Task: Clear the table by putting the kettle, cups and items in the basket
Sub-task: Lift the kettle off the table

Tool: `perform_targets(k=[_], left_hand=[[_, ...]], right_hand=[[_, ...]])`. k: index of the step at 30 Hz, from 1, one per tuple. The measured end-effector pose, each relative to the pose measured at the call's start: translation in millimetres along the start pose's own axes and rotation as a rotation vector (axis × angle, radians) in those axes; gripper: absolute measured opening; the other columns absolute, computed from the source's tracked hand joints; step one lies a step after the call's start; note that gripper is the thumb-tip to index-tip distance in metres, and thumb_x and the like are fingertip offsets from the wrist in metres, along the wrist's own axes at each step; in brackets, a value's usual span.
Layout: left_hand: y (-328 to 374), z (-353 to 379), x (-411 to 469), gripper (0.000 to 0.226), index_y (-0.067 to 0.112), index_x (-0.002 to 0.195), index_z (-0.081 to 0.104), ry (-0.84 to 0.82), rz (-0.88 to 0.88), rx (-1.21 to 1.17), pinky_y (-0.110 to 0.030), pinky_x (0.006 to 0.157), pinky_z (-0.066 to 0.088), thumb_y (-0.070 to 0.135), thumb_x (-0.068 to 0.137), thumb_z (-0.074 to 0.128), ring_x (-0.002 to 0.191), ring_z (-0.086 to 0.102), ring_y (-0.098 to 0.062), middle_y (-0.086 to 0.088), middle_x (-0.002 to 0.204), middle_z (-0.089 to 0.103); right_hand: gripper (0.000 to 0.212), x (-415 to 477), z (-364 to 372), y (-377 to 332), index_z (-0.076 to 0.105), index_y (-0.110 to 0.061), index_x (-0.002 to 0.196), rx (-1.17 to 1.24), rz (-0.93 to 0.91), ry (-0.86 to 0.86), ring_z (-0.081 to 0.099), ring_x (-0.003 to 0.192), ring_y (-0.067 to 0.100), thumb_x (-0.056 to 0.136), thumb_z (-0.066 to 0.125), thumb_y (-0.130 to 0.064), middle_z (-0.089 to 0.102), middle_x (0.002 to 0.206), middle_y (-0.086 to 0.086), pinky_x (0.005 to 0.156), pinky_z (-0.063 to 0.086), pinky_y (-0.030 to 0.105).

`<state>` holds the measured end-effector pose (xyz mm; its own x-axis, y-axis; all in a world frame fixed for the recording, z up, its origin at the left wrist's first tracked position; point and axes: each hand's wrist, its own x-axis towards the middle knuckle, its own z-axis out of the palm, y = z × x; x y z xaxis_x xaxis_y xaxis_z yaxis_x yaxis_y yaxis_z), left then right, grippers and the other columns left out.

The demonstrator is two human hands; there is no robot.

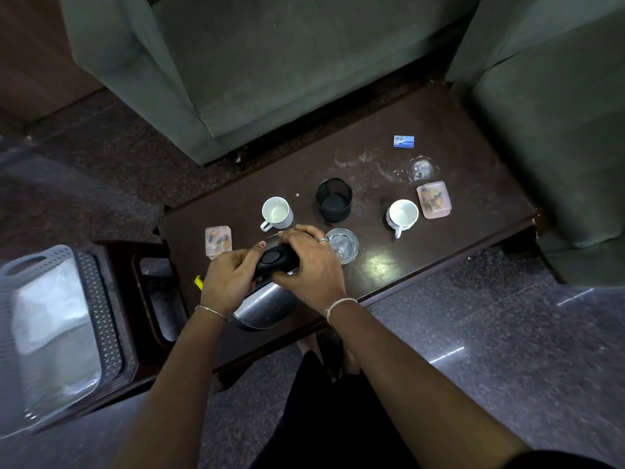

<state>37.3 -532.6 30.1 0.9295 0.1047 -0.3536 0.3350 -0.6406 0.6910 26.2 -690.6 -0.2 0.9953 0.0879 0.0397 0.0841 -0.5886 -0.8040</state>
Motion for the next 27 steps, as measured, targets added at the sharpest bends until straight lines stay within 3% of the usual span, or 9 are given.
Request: perform_targets(k=[6, 10, 15, 21, 27], left_hand=[[0.6, 1.3, -0.7, 0.059, 0.003, 0.057, 0.055, -0.008, -0.006, -0.016, -0.035, 0.055, 0.043, 0.054, 0.086, 0.049, 0.038, 0.047, -0.011, -0.005, 0.038, 0.052], [-1.6, 2.8, -0.2, 0.054, 0.012, 0.052, 0.058, -0.014, -0.044, -0.027, -0.031, 0.053, 0.042, 0.053, 0.086, 0.051, 0.037, 0.048, -0.01, -0.003, 0.038, 0.052], [-3.5, 4.3, -2.6, 0.059, 0.001, 0.056, 0.054, 0.006, -0.047, -0.034, -0.032, 0.052, 0.042, 0.052, 0.085, 0.052, 0.037, 0.048, -0.01, -0.003, 0.038, 0.052], [-9.4, 1.4, -10.3, 0.056, 0.003, 0.054, 0.055, 0.027, -0.055, -0.105, -0.031, 0.052, 0.042, 0.048, 0.087, 0.052, 0.037, 0.048, -0.012, -0.004, 0.038, 0.052], [-10.1, -1.6, -20.9, 0.057, 0.002, 0.05, 0.054, 0.093, -0.09, -0.165, -0.031, 0.052, 0.041, 0.052, 0.076, 0.049, 0.038, 0.047, -0.012, -0.003, 0.036, 0.05]], right_hand=[[0.05, -0.8, 0.0, 0.9, 0.064, -0.014, 0.108, 0.009, 0.002, 0.016, 0.051, 0.123, 0.021, 0.062, 0.072, -0.031, 0.069, 0.111, -0.005, 0.096, 0.047, 0.036], [0.051, -1.3, 2.2, 2.1, 0.064, -0.014, 0.11, -0.004, 0.007, -0.006, 0.051, 0.123, 0.02, 0.063, 0.071, -0.032, 0.068, 0.113, -0.005, 0.098, 0.045, 0.037], [0.05, -2.7, 3.8, 3.0, 0.064, -0.016, 0.11, -0.007, 0.006, -0.02, 0.052, 0.122, 0.019, 0.064, 0.069, -0.035, 0.068, 0.115, -0.007, 0.099, 0.044, 0.038], [0.052, -6.3, 2.7, -4.4, 0.063, -0.016, 0.11, -0.036, -0.025, -0.034, 0.05, 0.124, 0.019, 0.063, 0.069, -0.036, 0.067, 0.116, -0.007, 0.098, 0.045, 0.04], [0.05, -10.9, -1.5, -17.2, 0.064, -0.018, 0.11, -0.075, -0.044, -0.048, 0.047, 0.127, 0.018, 0.063, 0.071, -0.034, 0.066, 0.118, -0.009, 0.097, 0.046, 0.04]])
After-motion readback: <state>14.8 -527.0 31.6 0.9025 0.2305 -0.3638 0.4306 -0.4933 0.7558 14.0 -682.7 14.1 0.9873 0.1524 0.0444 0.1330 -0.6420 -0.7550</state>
